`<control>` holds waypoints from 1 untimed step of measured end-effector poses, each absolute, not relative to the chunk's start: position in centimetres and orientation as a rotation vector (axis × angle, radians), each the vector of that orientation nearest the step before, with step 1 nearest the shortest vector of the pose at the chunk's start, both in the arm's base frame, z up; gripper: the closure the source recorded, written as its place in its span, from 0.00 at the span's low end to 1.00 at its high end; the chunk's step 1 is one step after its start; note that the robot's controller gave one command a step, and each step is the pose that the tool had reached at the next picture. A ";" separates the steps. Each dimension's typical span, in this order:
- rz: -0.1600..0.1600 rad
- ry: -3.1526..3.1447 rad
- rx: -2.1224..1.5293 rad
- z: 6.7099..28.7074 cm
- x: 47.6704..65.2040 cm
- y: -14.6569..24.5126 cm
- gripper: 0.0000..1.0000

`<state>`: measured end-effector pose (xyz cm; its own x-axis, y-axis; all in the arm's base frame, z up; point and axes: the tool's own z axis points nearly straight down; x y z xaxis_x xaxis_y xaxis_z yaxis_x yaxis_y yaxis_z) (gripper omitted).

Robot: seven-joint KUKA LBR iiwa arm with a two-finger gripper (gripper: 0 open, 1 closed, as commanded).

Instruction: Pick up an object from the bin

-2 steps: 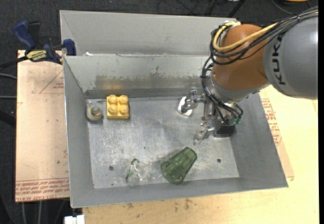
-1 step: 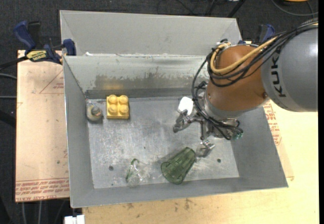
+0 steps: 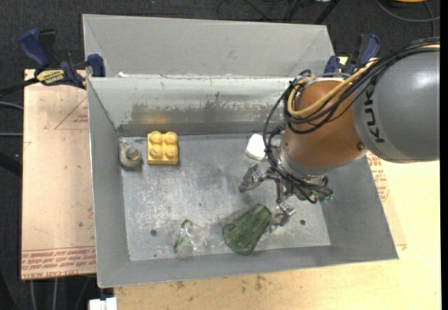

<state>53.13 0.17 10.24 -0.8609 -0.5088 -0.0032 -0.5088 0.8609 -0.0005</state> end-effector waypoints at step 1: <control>-0.006 3.007 -0.894 7.7 52.4 1.9 1.00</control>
Offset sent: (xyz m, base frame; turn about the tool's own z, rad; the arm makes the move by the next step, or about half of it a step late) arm 0.0000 0.0000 0.0000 0.0000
